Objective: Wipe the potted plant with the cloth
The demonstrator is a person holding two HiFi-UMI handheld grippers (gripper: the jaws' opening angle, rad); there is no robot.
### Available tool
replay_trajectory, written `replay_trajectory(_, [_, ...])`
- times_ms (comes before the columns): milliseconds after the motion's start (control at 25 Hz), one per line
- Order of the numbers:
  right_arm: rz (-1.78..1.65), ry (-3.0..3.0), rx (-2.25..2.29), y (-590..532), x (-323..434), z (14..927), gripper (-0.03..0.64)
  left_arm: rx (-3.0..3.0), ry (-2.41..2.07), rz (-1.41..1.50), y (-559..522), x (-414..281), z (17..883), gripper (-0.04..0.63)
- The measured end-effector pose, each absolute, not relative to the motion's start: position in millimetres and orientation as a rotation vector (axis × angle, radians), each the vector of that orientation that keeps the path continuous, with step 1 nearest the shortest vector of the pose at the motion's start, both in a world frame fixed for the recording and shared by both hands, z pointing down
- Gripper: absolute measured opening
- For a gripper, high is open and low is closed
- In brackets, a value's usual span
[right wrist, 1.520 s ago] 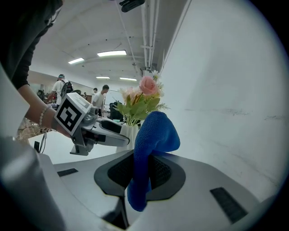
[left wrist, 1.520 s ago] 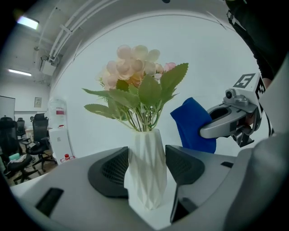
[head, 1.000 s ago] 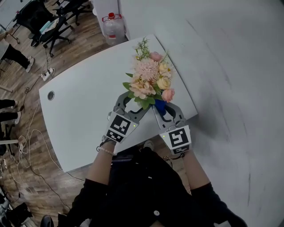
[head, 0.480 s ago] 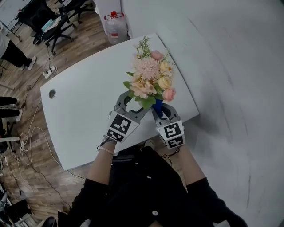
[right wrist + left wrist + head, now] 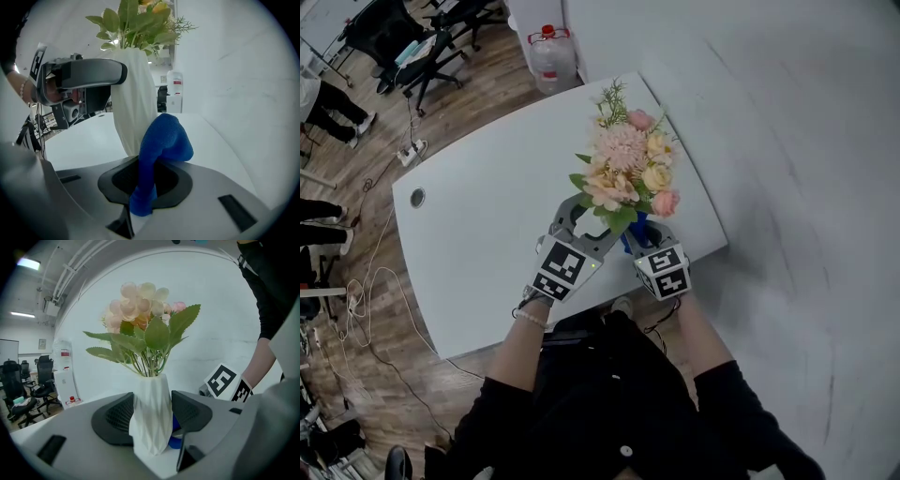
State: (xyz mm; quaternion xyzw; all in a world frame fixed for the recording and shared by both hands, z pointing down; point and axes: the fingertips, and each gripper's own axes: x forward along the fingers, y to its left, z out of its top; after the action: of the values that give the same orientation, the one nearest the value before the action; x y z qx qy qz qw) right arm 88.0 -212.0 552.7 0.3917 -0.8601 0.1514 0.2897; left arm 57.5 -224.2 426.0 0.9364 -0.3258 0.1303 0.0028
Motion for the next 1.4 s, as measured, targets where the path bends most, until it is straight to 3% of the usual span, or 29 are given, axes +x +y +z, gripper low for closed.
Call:
replay_trajectory(1040, [-0.037,-2.564,0.646,-248.9,74.4,433.6,0.085,3.014,-0.819,0.427,-219.6,51.9,424.7,0.265])
replay_trajectory(1400, [0.091,-2.483,0.679,-250.9,85.0,482.7,0.084,3.002,-0.828,0.417,-217.6,51.2,421.9,0.265])
